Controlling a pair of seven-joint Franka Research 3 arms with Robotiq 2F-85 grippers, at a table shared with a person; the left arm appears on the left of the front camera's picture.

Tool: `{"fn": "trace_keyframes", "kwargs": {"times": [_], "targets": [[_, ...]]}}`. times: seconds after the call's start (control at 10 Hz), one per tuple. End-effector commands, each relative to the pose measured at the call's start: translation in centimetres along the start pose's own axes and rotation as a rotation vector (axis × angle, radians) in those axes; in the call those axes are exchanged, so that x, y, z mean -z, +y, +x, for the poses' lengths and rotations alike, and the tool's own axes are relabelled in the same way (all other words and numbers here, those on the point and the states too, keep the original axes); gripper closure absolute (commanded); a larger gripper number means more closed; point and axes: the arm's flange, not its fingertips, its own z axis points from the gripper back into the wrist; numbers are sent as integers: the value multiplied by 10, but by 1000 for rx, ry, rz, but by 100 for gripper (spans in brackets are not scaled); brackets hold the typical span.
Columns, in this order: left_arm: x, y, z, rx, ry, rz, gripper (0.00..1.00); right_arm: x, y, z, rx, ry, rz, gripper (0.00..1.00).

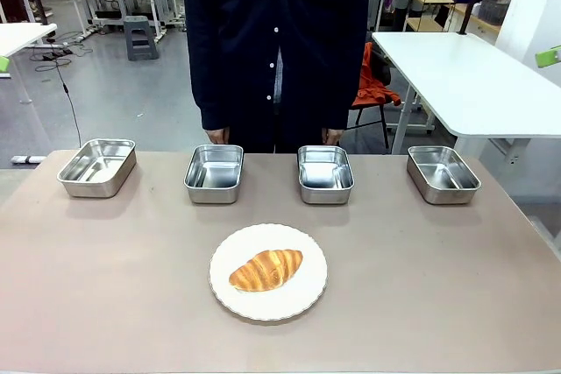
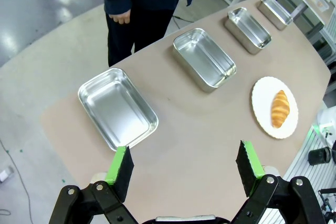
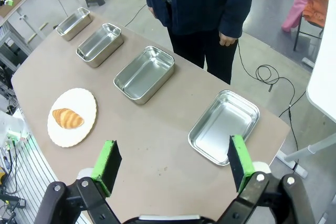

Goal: Place the bread in the container.
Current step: Place the Butter Roll into the Airtight Container indicated by the human.

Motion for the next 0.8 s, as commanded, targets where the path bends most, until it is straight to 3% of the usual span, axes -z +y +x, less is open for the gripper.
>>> {"fn": "trace_keyframes", "kwargs": {"times": [0.0, 0.7], "targets": [[-2, 1, -1, 5, -11, -7, 0, 1, -2, 1, -17, -21, 10, 0], [-2, 1, -1, 5, -11, -7, 0, 1, -2, 1, -17, -21, 10, 0]]}}
